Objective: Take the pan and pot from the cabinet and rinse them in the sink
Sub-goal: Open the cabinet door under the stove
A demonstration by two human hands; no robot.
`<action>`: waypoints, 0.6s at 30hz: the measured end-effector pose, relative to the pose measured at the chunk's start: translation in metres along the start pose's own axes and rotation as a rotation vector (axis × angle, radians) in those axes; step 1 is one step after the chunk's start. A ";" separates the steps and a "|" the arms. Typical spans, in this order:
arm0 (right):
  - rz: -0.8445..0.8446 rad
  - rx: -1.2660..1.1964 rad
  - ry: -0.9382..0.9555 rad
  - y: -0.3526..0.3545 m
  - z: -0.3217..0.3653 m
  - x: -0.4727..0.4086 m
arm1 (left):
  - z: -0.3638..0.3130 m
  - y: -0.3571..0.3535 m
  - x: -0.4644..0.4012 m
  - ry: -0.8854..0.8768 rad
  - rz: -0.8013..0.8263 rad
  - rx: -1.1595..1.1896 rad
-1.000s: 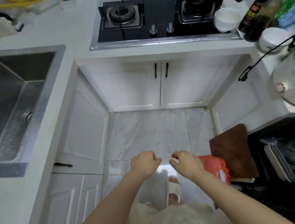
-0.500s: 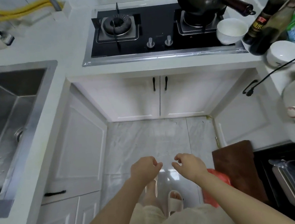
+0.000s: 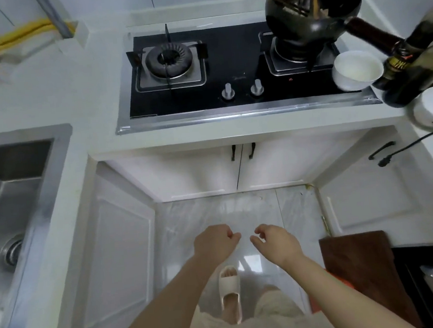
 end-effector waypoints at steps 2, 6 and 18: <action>-0.008 -0.024 0.009 0.009 0.008 -0.013 | -0.002 0.012 -0.012 -0.001 -0.007 0.009; -0.036 -0.086 0.025 0.034 0.020 -0.047 | -0.006 0.038 -0.040 0.013 -0.051 0.012; -0.234 -0.292 0.040 0.064 0.005 -0.186 | -0.027 0.060 -0.179 0.000 -0.256 0.272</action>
Point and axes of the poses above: each hand's wrist, its own x-axis away from the middle knuckle, its own y-axis out of the back of the hand, z = x × y, the point moved 4 cm from there along -x, towards the middle knuckle, and after that the axes turned 6 degrees about z, right-handed, at the moved point
